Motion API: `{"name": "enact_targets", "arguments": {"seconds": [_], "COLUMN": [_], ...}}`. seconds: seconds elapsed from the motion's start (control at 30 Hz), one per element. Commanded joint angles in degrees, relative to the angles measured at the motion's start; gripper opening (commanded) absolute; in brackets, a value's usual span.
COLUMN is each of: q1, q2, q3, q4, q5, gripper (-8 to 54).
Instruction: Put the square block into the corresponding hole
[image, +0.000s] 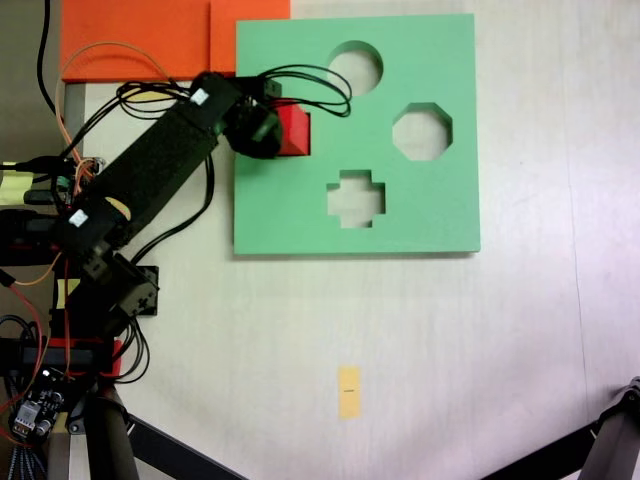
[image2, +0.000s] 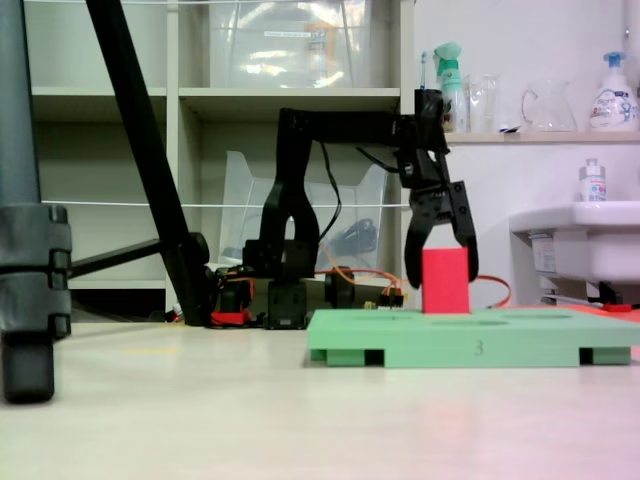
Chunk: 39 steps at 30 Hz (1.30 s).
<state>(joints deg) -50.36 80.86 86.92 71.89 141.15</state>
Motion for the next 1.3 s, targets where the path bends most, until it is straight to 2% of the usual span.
{"name": "enact_targets", "arguments": {"seconds": [0.0,0.07,0.13,0.17,0.27,0.3,0.4,0.57,0.6,0.63,0.7,0.8,0.83,0.87,0.93,1.07,1.27], "q1": [-0.53,-0.35,-0.26,-0.09,0.62,0.79,1.23,1.23,1.49,3.43,7.47,13.27,14.85,15.73,22.15,35.24,46.23], "q2": [0.18,-0.09,-0.09,0.0,0.09,0.09,1.76,18.19,22.24,27.6,36.3,45.0,48.52,50.62,52.03,52.12,52.12], "q3": [-2.81,-0.62,2.11,2.99,4.66,5.1,6.15,11.6,12.3,13.89,15.73,16.0,16.35,16.88,17.23,21.71,48.6], "q4": [-1.93,-5.62,-9.84,-10.55,-11.34,-12.04,-12.3,-12.57,-12.48,-12.3,-11.43,-11.95,-11.95,-11.95,-11.25,-11.69,-43.77], "q5": [0.7,-0.62,-2.11,-3.25,-5.19,-6.24,-9.58,-23.38,-25.66,-33.13,-49.04,-87.98,-98.44,-103.62,-111.62,-123.75,-136.41], "gripper": [17.8,23.8,38.4,42.3,51.1,52.0,52.0,51.8,48.2,43.8,43.2,41.3,40.0,38.9,37.5,38.5,39.8]}}
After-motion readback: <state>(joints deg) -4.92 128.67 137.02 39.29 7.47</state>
